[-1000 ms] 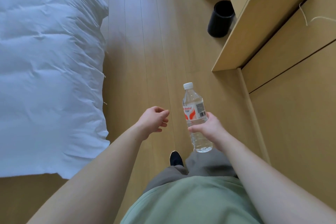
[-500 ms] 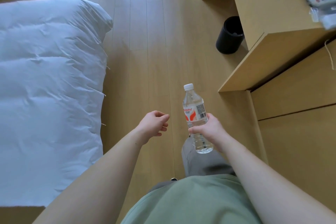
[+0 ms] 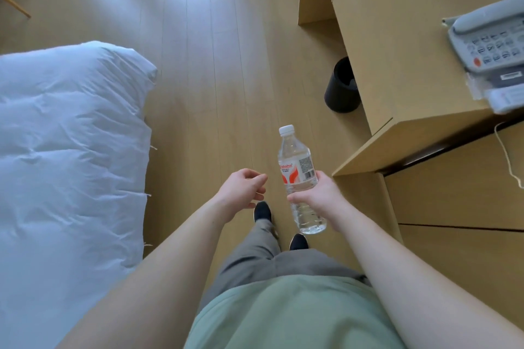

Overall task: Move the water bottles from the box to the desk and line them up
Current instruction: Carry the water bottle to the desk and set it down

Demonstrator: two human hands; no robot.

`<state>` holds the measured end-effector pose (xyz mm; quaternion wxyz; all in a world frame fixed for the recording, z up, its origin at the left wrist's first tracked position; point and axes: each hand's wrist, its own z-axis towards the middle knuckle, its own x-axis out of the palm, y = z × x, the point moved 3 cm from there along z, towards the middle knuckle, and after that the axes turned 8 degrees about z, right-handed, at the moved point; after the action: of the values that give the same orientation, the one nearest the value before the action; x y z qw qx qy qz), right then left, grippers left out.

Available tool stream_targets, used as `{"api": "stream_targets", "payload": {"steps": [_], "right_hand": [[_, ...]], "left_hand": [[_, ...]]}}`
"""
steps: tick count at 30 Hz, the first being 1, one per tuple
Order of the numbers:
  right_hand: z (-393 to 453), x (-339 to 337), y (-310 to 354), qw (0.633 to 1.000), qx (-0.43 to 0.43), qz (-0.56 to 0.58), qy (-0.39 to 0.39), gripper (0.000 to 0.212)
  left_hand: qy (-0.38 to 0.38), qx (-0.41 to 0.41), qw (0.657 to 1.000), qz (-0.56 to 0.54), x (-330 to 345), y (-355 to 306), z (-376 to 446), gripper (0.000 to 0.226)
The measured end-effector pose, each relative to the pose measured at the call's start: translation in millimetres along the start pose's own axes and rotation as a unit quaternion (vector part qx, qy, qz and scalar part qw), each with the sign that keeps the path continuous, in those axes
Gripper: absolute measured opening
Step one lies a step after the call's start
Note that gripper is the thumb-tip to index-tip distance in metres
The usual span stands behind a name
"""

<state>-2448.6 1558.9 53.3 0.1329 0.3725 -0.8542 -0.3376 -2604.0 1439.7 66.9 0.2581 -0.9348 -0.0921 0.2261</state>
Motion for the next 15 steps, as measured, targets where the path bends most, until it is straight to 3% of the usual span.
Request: {"api": "stream_targets", "payload": {"steps": [15], "right_hand": [[137, -18, 141, 0.994, 0.02, 0.059, -0.089, 0.059]], "left_hand": [[0.072, 0.025, 0.995, 0.058, -93, -153, 171, 0.031]]}}
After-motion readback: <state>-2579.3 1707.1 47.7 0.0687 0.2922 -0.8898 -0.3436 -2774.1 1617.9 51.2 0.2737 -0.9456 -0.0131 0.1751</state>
